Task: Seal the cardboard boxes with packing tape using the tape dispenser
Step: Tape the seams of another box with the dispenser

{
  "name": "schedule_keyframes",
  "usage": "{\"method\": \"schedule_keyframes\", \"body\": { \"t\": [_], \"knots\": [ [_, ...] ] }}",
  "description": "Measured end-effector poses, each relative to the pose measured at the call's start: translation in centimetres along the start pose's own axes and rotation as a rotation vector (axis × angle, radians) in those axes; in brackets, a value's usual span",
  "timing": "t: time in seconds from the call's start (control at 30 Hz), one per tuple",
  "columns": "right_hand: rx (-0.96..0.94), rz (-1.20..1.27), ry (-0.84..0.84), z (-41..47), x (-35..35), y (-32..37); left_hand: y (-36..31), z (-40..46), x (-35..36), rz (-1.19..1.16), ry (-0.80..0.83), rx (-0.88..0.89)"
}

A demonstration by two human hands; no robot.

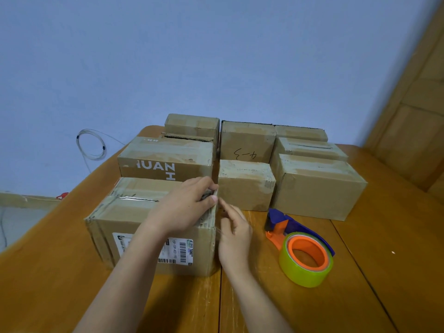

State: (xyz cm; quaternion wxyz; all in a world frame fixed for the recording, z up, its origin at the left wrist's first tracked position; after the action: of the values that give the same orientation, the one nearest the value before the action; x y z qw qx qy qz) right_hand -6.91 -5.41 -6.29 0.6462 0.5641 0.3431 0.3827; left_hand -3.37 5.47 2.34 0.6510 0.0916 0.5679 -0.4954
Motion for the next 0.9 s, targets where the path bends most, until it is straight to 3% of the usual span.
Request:
{"method": "schedule_keyframes", "body": {
  "t": [0.23, 0.53, 0.73, 0.9],
  "knots": [
    [0.086, -0.067, 0.108, 0.6, 1.1, -1.2, 0.1, 0.0, 0.0, -0.013, -0.007, -0.003],
    [0.024, -0.215, -0.054, 0.6, -0.1, -1.0, 0.1, 0.0, 0.1, 0.008, 0.003, -0.005],
    [-0.002, 0.042, 0.163, 0.4, 0.6, 0.8, -0.2, 0.0, 0.0, 0.027, 0.012, 0.006],
    [-0.067, -0.001, 0.21, 0.3, 0.9, 1.2, -0.2, -0.2, 0.0, 0.063, 0.0, 0.005]
  ]
}}
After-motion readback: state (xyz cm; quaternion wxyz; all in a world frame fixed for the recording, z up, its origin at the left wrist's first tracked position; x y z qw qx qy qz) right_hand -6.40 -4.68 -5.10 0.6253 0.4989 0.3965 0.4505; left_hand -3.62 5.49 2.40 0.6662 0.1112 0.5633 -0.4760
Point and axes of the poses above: each hand's wrist, its own z-axis towards the middle knuckle, its own x-axis out of the palm, y = z × x, the point moved 8 cm from there along z, towards the middle knuckle, and after that the axes turned 15 degrees about x, right-handed, at the moved point
